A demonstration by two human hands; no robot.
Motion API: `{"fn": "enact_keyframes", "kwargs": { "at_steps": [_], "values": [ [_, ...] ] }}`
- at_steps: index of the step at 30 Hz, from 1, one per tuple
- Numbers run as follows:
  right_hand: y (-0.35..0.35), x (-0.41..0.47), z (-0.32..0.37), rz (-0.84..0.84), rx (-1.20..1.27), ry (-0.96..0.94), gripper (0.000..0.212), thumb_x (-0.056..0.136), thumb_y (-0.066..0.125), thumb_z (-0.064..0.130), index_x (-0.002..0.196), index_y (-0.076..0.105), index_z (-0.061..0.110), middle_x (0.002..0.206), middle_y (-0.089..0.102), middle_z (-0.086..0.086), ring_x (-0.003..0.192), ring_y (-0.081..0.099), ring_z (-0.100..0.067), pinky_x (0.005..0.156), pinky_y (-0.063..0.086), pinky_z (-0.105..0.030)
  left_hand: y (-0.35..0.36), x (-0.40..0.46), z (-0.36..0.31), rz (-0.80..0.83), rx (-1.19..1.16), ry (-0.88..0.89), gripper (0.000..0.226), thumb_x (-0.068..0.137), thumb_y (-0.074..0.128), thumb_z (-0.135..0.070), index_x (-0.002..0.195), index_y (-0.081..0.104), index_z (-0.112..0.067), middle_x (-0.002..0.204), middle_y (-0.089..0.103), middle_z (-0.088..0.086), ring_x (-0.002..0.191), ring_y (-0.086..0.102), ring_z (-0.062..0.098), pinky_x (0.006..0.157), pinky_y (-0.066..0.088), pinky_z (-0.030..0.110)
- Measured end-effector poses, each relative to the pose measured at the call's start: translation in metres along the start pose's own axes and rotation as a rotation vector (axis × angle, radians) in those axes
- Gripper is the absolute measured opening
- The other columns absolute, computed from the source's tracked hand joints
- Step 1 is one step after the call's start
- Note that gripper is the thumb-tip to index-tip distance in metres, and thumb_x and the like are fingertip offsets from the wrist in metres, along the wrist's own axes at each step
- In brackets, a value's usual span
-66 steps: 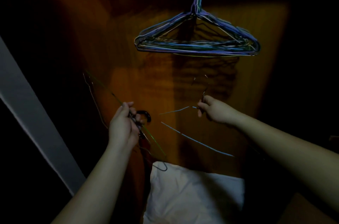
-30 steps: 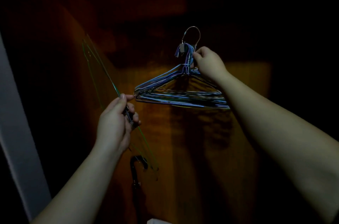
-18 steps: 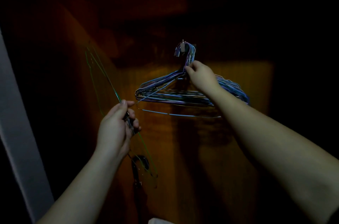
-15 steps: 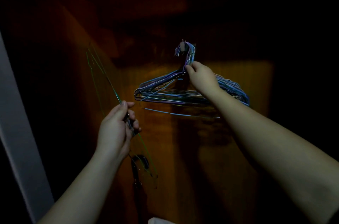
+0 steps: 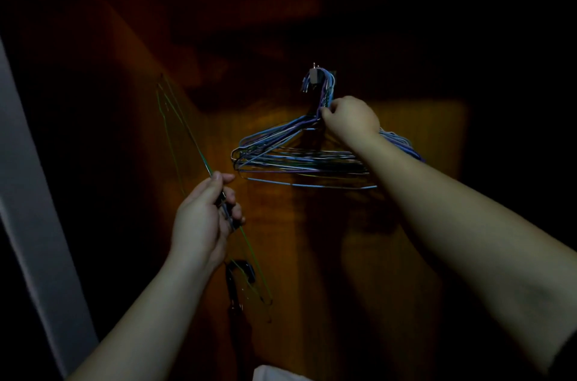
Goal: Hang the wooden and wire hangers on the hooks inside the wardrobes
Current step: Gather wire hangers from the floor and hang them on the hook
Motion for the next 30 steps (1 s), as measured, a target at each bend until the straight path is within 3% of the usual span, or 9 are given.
{"fn": "enact_keyframes", "kwargs": {
  "at_steps": [5,15,19,22,25,27,30],
  "values": [
    [0.001,0.003,0.001,0.052,-0.039,0.027,0.041,0.098,0.041,0.046,0.095,0.068,0.014,0.084,0.064,-0.006,0.077,0.061,-0.025,0.057,0.043,-0.032,-0.002,-0.002,0.000,0.005,-0.009,0.001,0.025,0.103,0.041,-0.028,0.093,0.059,-0.014,0.055,0.048,-0.006,0.040,0.043,0.009,0.041,0.040,0.022],
    [0.001,-0.002,0.004,0.042,-0.078,0.045,0.043,0.098,0.044,0.047,0.098,0.068,0.012,0.088,0.065,-0.009,0.080,0.062,-0.028,0.065,0.052,-0.038,-0.017,-0.012,0.006,0.017,-0.001,-0.043,0.024,0.103,0.042,-0.026,0.095,0.059,-0.012,0.057,0.047,-0.004,0.040,0.043,0.011,0.041,0.039,0.023],
    [-0.002,-0.039,0.028,0.000,0.114,-0.071,0.041,0.099,0.045,0.046,0.096,0.067,0.011,0.093,0.065,-0.010,0.085,0.060,-0.028,0.068,0.048,-0.037,-0.034,-0.027,0.018,0.028,0.064,-0.047,0.023,0.102,0.046,-0.024,0.095,0.061,-0.009,0.057,0.046,0.000,0.040,0.041,0.013,0.042,0.037,0.023],
    [0.009,-0.081,0.048,0.325,0.599,0.073,0.049,0.100,0.037,0.054,0.084,0.065,0.017,0.082,0.065,-0.003,0.074,0.058,-0.018,0.068,0.040,-0.033,-0.055,-0.045,0.033,0.027,0.240,-0.034,0.024,0.101,0.048,-0.026,0.094,0.064,-0.009,0.055,0.041,-0.001,0.041,0.035,0.012,0.042,0.029,0.021],
    [0.043,-0.121,0.060,0.860,1.072,0.433,0.066,0.098,0.020,0.065,0.101,0.061,0.012,0.096,0.069,-0.010,0.078,0.065,-0.020,0.067,0.048,-0.032,-0.077,-0.063,0.050,0.000,0.539,0.032,0.022,0.099,0.054,-0.030,0.092,0.072,-0.020,0.059,0.054,-0.008,0.051,0.049,0.010,0.050,0.039,0.024],
    [0.064,-0.141,0.058,1.143,1.211,0.571,0.082,0.092,0.011,0.073,0.116,0.056,0.009,0.107,0.069,-0.014,0.090,0.069,-0.025,0.069,0.054,-0.032,-0.090,-0.075,0.062,0.016,0.666,0.092,0.019,0.097,0.057,-0.025,0.095,0.075,-0.020,0.075,0.068,-0.013,0.070,0.062,-0.002,0.068,0.048,0.017],
    [0.080,-0.160,0.044,1.315,1.316,0.623,0.093,0.088,0.010,0.077,0.120,0.060,0.005,0.116,0.068,-0.020,0.095,0.071,-0.028,0.061,0.059,-0.032,-0.112,-0.091,0.080,0.128,0.901,0.225,0.023,0.098,0.057,-0.028,0.105,0.076,-0.016,0.090,0.072,-0.010,0.083,0.063,-0.003,0.076,0.049,0.019]
  ]
}}
Point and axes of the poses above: each hand's wrist, its own x-axis towards the middle knuckle, its own y-axis out of the palm, z = x × y, the point moved 3 cm from there along x, towards the middle knuckle
